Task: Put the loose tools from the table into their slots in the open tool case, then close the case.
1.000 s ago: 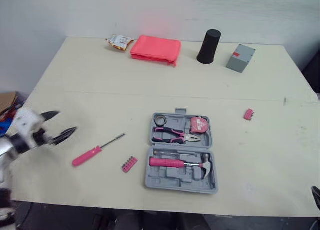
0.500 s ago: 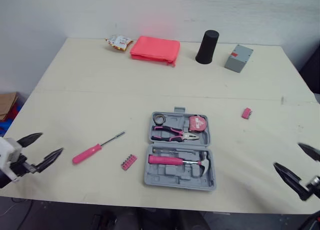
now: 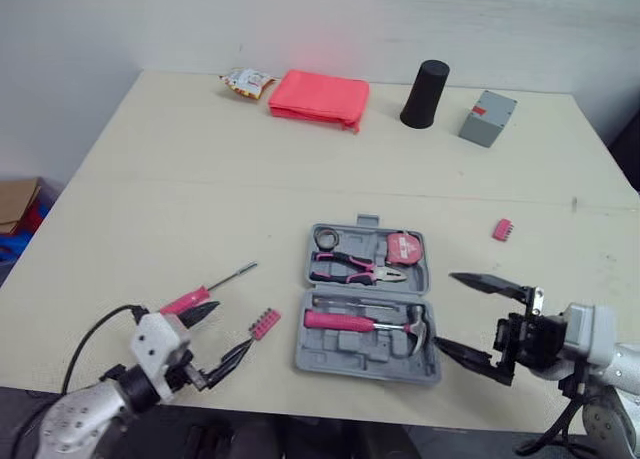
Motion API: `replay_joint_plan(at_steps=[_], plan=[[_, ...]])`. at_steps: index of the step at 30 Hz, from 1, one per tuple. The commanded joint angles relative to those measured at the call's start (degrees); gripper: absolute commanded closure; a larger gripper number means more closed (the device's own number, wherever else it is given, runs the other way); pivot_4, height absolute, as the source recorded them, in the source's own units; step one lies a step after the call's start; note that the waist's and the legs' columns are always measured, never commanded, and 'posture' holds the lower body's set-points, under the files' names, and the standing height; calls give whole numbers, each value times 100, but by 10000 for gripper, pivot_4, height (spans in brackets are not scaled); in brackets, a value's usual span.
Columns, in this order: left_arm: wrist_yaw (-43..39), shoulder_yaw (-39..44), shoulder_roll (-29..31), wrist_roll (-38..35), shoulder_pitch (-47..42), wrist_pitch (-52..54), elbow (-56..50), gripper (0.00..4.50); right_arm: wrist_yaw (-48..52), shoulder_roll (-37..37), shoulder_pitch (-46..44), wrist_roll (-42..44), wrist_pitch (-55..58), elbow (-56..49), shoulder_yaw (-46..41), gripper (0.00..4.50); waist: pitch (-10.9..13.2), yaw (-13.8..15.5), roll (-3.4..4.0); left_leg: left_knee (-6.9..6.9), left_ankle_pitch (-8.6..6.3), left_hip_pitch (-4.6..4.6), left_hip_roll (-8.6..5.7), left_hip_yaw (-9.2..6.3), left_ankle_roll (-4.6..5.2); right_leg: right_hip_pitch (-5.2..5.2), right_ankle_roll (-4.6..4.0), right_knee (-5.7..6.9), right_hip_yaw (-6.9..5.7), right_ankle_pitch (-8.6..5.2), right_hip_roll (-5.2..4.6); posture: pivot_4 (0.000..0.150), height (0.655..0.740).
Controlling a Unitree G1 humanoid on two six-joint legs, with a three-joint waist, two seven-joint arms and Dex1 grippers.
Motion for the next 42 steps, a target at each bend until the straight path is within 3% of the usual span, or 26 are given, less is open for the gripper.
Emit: replay_joint_plan(at_steps=[1,6,19,28,33,37,42], plan=[[246,-355,-198,296,65,-183,-46,470,-14,-34,36,-32,-109,-81,-126,0,0,-6,0,0,-1,3,0,0,2,4,0,0,0,1,-1,1500,7400],[464,-756,-375,754,-99,-439,374,470,54,-49,77,-72,-161,17,-167,0,-1,-7,3,-2,-5,17,0,-5,4,19,-5,-2,-5,0,-3,1500,7400],[400,-1115,-234,755,-469,74,753,470,272,46,302,-133,-753,511,-349,0,-3,19,15,1,-8,37,0,-8,5,43,-8,-2,-10,-2,-6,1500,7400],[352,-1210,-128,669,-522,418,839,38213,155,56,378,-151,-921,559,-370,0,-29,28,60,-3,-38,75,-1,-3,32,77,-19,-5,-8,-8,-12,1500,7400],[406,-1054,-75,666,-704,162,862,38474,72,34,384,-152,-930,547,-359,0,-31,41,66,-3,-41,79,0,-2,29,78,-22,-6,-7,-10,-12,1500,7400],[169,-832,-161,171,-1077,-215,650,38474,20,9,388,-154,-898,512,-343,0,-30,68,65,-2,-40,80,0,-2,31,78,-22,-4,-8,-10,-12,1500,7400],[-521,-612,278,-512,-1618,-143,324,38474,-161,-36,442,-218,-748,257,-276,0,-20,122,52,-4,-40,74,1,-2,26,73,-24,-2,-11,-11,-10,1500,7400]])
